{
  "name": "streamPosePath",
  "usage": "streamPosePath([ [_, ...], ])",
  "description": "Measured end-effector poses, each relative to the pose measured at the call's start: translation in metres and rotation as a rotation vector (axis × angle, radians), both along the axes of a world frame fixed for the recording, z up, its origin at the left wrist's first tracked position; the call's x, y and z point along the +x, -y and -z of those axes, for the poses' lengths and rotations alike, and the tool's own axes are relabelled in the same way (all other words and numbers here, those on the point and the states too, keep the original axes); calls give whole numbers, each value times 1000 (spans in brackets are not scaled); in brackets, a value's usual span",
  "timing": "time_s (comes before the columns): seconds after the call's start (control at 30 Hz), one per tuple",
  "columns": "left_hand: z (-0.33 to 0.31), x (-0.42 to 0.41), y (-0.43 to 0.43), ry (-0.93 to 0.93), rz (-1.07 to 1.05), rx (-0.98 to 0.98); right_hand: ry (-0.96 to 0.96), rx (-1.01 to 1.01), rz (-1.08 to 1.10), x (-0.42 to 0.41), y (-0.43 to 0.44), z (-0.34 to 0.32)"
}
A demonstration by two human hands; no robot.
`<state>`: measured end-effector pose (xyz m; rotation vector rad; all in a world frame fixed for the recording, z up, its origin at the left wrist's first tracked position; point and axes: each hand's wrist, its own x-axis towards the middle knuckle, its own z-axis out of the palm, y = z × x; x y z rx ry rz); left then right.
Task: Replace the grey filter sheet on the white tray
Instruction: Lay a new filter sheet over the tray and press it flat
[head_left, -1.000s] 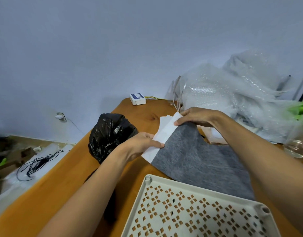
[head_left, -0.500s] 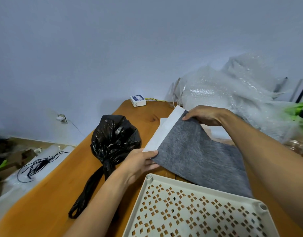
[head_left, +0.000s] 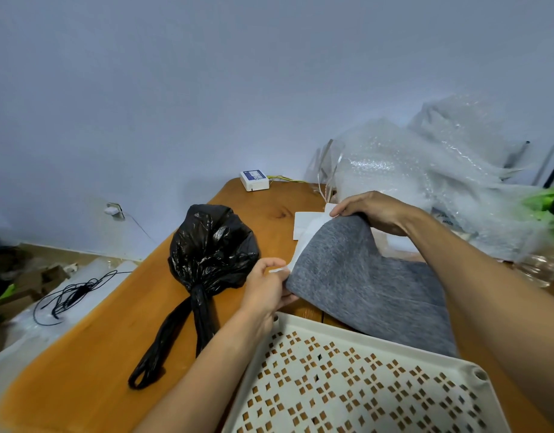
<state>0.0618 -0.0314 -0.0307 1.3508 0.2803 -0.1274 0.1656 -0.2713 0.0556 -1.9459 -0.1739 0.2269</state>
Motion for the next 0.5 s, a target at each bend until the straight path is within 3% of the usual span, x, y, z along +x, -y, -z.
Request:
streamPosePath([
  [0.23,-4,-2,-3,-47,155,60,-201,-107,-190,-6,18,-16],
  [0.5,-9,-3,5,61,278,332,-58,-397,-65,-5,10,-24],
])
